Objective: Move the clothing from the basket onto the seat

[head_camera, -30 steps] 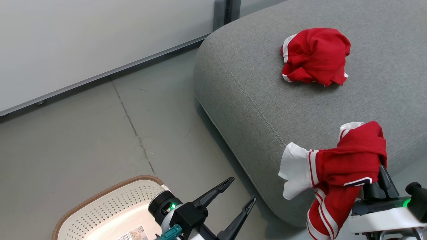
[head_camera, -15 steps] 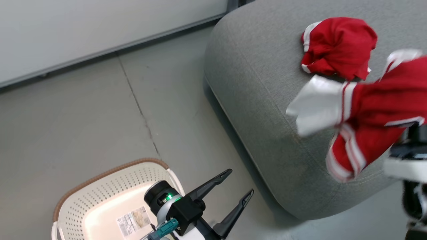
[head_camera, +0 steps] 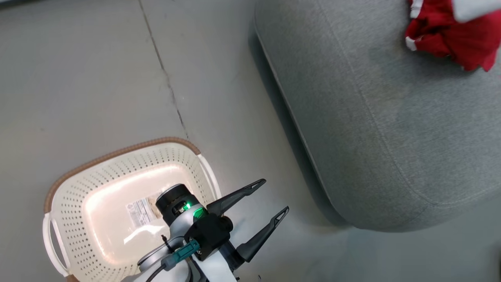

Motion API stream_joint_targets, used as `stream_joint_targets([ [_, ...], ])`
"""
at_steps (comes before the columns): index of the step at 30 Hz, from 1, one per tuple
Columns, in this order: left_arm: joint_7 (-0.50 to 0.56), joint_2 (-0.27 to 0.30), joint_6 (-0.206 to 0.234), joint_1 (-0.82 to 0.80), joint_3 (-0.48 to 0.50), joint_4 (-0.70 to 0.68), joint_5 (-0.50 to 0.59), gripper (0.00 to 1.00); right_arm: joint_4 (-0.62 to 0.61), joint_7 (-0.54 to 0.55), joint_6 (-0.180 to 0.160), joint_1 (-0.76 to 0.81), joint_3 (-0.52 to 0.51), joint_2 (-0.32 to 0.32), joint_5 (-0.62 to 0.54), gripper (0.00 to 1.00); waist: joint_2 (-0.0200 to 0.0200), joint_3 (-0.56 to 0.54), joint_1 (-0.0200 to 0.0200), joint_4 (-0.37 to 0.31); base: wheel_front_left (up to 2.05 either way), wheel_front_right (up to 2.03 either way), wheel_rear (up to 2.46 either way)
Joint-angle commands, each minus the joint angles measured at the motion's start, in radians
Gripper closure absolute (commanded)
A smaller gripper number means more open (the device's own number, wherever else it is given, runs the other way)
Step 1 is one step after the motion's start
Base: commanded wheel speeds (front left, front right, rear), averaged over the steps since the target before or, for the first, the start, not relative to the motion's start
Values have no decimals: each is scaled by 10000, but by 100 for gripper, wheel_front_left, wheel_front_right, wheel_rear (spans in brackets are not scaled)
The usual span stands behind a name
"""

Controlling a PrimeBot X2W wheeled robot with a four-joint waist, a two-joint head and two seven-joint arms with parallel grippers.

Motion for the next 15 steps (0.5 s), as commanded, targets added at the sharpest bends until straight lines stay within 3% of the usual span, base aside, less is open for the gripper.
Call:
stream_joint_targets([
  [1,-5,87,-4,-193,-22,-51,-60,0,208,-49,3,-262,-45,-114,52,100,0,515,0,184,0,0,0],
  [8,-5,363,-4,-876,-412,-233,-110,0,2453,-28,3,-2009,-315,-973,-197,100,0,1411,0,548,0,0,0],
  [15,-5,484,-4,-1211,-529,-277,-238,0,4638,-24,3,-3118,-614,-1385,-698,100,0,2089,0,951,0,0,0],
])
